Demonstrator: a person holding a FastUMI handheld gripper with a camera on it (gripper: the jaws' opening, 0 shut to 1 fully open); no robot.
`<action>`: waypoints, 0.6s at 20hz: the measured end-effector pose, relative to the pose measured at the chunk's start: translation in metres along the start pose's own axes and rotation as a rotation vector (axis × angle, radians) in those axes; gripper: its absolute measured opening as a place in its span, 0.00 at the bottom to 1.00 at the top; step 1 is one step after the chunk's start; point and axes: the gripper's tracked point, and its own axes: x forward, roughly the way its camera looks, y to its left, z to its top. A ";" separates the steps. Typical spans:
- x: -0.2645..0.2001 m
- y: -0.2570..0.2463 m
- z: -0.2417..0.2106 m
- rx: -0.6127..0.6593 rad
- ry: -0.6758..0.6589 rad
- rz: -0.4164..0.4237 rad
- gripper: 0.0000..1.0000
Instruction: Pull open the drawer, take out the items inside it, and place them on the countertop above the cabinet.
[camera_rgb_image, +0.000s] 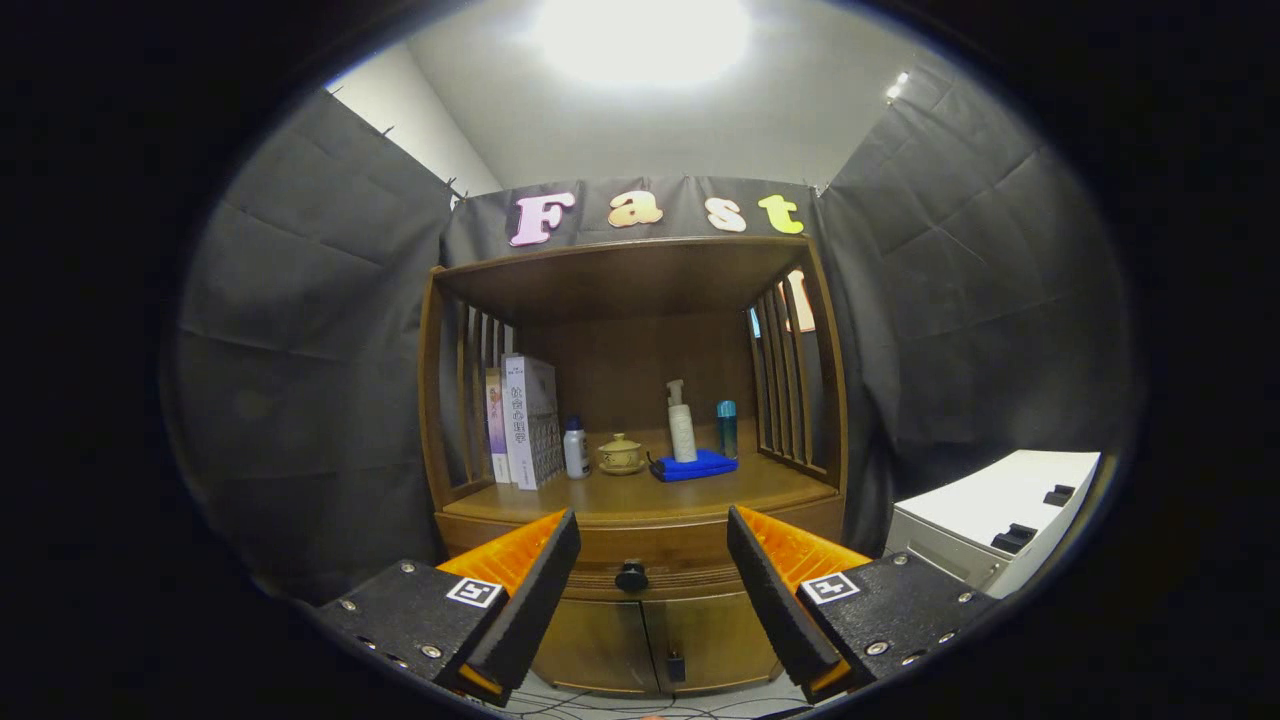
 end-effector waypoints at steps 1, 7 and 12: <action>0.004 0.001 -0.001 -0.005 0.002 0.002 0.93; 0.044 0.002 -0.012 -0.003 0.030 -0.004 0.93; 0.078 0.014 -0.031 -0.001 0.051 0.026 0.93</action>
